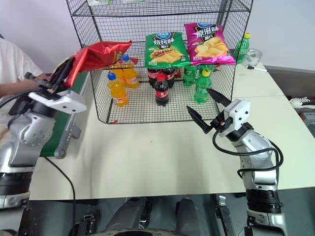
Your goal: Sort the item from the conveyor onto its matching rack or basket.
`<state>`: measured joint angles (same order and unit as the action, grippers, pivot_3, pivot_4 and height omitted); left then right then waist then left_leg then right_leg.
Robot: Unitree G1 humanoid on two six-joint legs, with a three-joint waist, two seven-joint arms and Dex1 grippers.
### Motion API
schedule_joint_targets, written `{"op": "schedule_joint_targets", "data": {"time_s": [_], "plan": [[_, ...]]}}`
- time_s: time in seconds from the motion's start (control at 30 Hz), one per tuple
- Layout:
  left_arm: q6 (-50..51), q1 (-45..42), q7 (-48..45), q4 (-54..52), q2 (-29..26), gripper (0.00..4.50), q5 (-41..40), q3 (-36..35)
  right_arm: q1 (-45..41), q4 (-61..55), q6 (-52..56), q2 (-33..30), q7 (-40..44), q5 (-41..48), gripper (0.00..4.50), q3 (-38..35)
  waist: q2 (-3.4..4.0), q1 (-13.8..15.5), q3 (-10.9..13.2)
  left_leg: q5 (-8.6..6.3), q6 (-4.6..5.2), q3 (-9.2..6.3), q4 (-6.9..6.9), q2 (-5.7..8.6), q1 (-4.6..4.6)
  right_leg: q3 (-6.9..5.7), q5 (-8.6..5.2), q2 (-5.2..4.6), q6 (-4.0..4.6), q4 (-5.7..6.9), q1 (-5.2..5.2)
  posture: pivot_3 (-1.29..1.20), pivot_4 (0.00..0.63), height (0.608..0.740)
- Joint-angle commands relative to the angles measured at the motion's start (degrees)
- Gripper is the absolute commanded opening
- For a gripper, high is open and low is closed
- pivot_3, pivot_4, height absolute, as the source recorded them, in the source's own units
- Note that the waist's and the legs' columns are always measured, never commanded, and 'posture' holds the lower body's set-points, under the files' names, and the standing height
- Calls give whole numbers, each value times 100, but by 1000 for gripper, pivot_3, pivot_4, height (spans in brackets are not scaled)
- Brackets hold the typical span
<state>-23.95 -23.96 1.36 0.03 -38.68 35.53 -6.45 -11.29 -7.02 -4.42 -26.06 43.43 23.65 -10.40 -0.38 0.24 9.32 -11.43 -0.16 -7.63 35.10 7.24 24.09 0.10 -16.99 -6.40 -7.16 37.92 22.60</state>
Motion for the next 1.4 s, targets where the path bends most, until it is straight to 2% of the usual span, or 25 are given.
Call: {"op": "schedule_joint_targets", "data": {"time_s": [0.03, 0.17, 0.3, 0.43, 0.53, 0.73, 0.9, 1.13, 1.4], "plan": [[-44, -625, 541, 710, 53, 64, 205, 187, -80, -241, -101, 13, -78, 23, 4500, -30, 0, 19, 0, 0, 0, 0, 1, 0, 0, 0, 0, 2, 0, 4, -1, 0, 150, 740], [-187, -1683, 1259, 1977, 163, 64, 874, 916, -116, -206, -115, 8, -87, -49, 4500, 39, -3, 61, 1, 2, -2, -1, 5, 4, 0, -1, 0, 6, -1, 5, -3, 0, 150, 740], [-267, -2541, 1951, 3286, 308, 64, 1079, 1336, -180, -167, -114, 6, -104, -81, 4500, 87, -7, 45, 3, 3, -2, -4, 10, 10, 0, -4, -1, 3, -4, 6, -7, 0, 150, 740], [-94, -3163, 2446, 4495, 529, 64, 1444, 1964, -241, -143, -82, -48, -101, -107, 4500, 84, -7, 32, 3, 4, -3, -4, 9, 10, 3, -4, -2, 4, -6, 10, -3, 0, 150, 740], [213, -3469, 2528, 5358, 784, 64, 1348, 2152, -234, -156, -51, -84, -96, -86, 4500, 47, -8, 33, 3, 5, -3, -4, 9, 10, 3, -4, -3, 5, -8, 13, -2, 0, 150, 740], [253, -3871, 2165, 6097, 1394, 64, 483, 1989, -239, -218, 18, -184, -87, -49, 4500, 4, -14, 44, 4, 6, -4, -5, 18, 11, 15, -7, -3, 4, -8, 18, 5, 0, 150, 740], [178, -4100, 2114, 6102, 1852, 64, 244, 2129, -265, -254, 55, -207, -117, -54, 4500, 43, -17, 47, 4, 6, -4, -8, 26, 15, 15, -10, -2, 1, -10, 18, -1, 0, 150, 740], [668, -4246, 2390, 6247, 1890, 64, 542, 2558, -265, -281, 93, -176, -149, -27, 4500, 50, -17, 15, 4, 8, -7, -8, 24, 14, 20, -8, -3, 2, -10, 22, 8, 0, 150, 740], [907, -4565, 2567, 6666, 1704, 64, 350, 2498, -300, -286, 148, -196, -136, -18, 4500, 70, -18, 6, 5, 9, -8, -7, 25, 15, 24, -9, -3, 2, -11, 23, 13, 0, 150, 740]]}}
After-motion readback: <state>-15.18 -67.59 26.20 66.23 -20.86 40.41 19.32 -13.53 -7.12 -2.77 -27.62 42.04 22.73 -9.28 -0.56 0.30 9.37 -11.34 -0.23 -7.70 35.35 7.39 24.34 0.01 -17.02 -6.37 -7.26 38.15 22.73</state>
